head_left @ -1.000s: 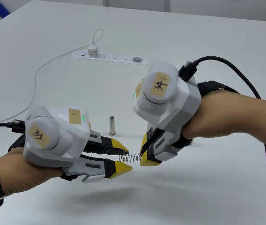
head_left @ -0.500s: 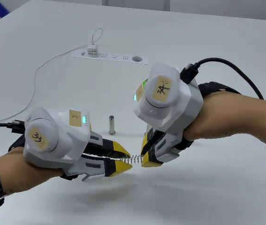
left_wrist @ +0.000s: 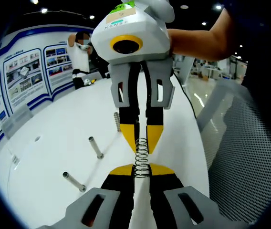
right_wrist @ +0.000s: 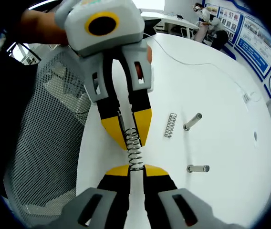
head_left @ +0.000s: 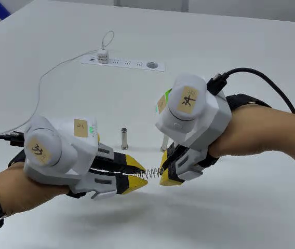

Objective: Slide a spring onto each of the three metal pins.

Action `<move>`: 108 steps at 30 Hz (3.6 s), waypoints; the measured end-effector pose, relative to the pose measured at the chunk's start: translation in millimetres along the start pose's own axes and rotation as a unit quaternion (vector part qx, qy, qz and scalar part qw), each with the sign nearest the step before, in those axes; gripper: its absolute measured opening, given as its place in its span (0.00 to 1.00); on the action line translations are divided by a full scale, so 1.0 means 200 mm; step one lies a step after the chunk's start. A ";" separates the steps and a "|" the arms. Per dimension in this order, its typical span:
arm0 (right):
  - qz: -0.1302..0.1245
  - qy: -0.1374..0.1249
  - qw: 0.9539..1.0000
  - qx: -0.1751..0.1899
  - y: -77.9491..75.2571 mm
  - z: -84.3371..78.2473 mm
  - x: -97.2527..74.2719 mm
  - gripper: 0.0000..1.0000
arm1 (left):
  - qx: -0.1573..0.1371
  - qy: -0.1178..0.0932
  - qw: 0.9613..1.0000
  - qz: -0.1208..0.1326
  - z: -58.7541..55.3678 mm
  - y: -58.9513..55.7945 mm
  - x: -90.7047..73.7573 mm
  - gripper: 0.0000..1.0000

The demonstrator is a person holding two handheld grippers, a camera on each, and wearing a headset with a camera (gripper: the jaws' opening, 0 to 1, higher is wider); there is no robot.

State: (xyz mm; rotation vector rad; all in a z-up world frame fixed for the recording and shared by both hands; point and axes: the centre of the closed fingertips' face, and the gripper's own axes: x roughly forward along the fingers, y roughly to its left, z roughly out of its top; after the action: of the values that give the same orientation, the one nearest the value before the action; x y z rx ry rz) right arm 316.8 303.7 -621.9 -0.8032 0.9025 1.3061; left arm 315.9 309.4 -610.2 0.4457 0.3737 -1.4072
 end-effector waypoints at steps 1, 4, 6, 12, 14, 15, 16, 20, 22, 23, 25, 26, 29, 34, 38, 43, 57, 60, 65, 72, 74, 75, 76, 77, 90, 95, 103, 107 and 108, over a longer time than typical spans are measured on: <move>0.000 -0.003 1.000 0.001 0.00 0.01 -0.01 0.11 | 0.000 0.001 1.000 0.000 0.00 0.00 0.00 0.11; -0.003 -0.015 1.000 0.001 0.00 0.04 -0.03 0.11 | -0.001 0.005 1.000 0.001 -0.01 0.00 0.00 0.11; -0.005 -0.020 1.000 -0.003 0.01 0.07 -0.04 0.11 | -0.002 0.007 1.000 0.001 -0.02 0.00 0.00 0.11; -0.010 -0.036 0.999 -0.016 0.02 0.15 -0.07 0.11 | -0.003 0.012 1.000 0.000 -0.03 0.00 0.00 0.11; -0.010 -0.041 0.999 -0.019 0.03 0.18 -0.08 0.11 | -0.002 0.012 1.000 0.000 -0.02 0.00 0.00 0.11; -0.010 -0.043 0.999 -0.023 0.04 0.20 -0.08 0.11 | -0.002 0.011 1.000 0.000 -0.02 0.00 0.00 0.11; -0.012 -0.043 0.999 -0.025 0.04 0.20 -0.08 0.11 | -0.001 0.011 1.000 0.001 -0.02 0.00 0.00 0.11; -0.013 -0.046 0.998 -0.030 0.04 0.22 -0.09 0.11 | 0.000 0.010 1.000 0.001 -0.02 0.00 0.00 0.11; -0.014 -0.048 0.998 -0.030 0.03 0.22 -0.09 0.12 | -0.002 0.009 1.000 0.002 -0.02 0.00 0.00 0.10; -0.016 -0.049 0.998 -0.030 0.03 0.22 -0.09 0.14 | -0.003 0.009 1.000 0.002 -0.02 0.00 0.00 0.10; -0.016 -0.051 0.998 -0.029 0.03 0.22 -0.09 0.14 | -0.002 0.010 1.000 0.002 -0.02 0.00 0.00 0.10; -0.016 -0.052 0.998 -0.029 0.03 0.22 -0.09 0.14 | -0.002 0.010 1.000 0.002 -0.02 0.00 0.00 0.10; -0.016 -0.054 0.998 -0.029 0.03 0.23 -0.09 0.14 | -0.003 0.007 1.000 0.003 -0.01 0.00 0.00 0.10; -0.015 -0.055 0.998 -0.029 0.03 0.23 -0.09 0.12 | -0.007 -0.002 1.000 0.006 0.01 0.01 0.00 0.10; -0.014 -0.055 0.998 -0.025 0.03 0.23 -0.09 0.12 | -0.008 -0.005 1.000 0.008 0.01 0.02 -0.01 0.11; -0.014 -0.049 0.998 -0.025 0.02 0.23 -0.09 0.12 | -0.016 -0.004 1.000 0.010 0.01 0.02 0.00 0.13; -0.021 -0.021 0.999 -0.019 -0.06 0.15 -0.16 0.12 | -0.044 -0.005 0.998 0.036 -0.04 0.09 -0.12 0.24; -0.024 -0.004 0.999 -0.020 -0.09 0.12 -0.18 0.12 | -0.050 -0.007 0.998 0.045 -0.05 0.10 -0.15 0.26; -0.035 0.015 0.999 -0.019 -0.16 0.08 -0.24 0.12 | -0.057 -0.011 0.996 0.061 -0.06 0.12 -0.19 0.29; -0.053 0.034 0.998 -0.014 -0.27 0.04 -0.32 0.12 | -0.067 -0.013 0.995 0.078 -0.08 0.14 -0.24 0.32; -0.056 0.038 0.998 -0.013 -0.29 0.03 -0.33 0.12 | -0.069 -0.015 0.994 0.082 -0.09 0.14 -0.25 0.33; -0.058 0.041 0.997 -0.013 -0.31 0.02 -0.33 0.12 | -0.071 -0.015 0.994 0.085 -0.09 0.15 -0.26 0.33; -0.059 0.043 0.997 -0.013 -0.32 0.02 -0.34 0.12 | -0.072 -0.016 0.994 0.087 -0.09 0.15 -0.26 0.34; -0.061 0.047 0.997 -0.012 -0.34 0.01 -0.34 0.12 | -0.073 -0.016 0.993 0.090 -0.09 0.16 -0.27 0.34; -0.066 0.074 0.995 -0.010 -0.47 -0.01 -0.29 0.12 | -0.087 -0.018 0.990 0.107 -0.12 0.18 -0.30 0.39; -0.058 0.078 0.995 -0.009 -0.52 0.00 -0.24 0.12 | -0.092 -0.019 0.990 0.109 -0.13 0.18 -0.30 0.41; -0.050 0.089 0.995 -0.005 -0.53 -0.02 -0.19 0.12 | -0.098 -0.020 0.989 0.113 -0.14 0.19 -0.31 0.43; -0.049 0.092 0.995 -0.005 -0.52 -0.02 -0.18 0.12 | -0.099 -0.019 0.988 0.113 -0.15 0.19 -0.31 0.43; -0.048 0.092 0.995 -0.004 -0.52 -0.02 -0.18 0.12 | -0.099 -0.019 0.988 0.113 -0.15 0.19 -0.31 0.43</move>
State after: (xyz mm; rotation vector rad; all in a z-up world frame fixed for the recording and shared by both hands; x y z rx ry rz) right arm 418.7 273.3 -592.7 -0.9748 0.9915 1.1655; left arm 346.0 381.9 -602.0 0.2876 0.4149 -1.1446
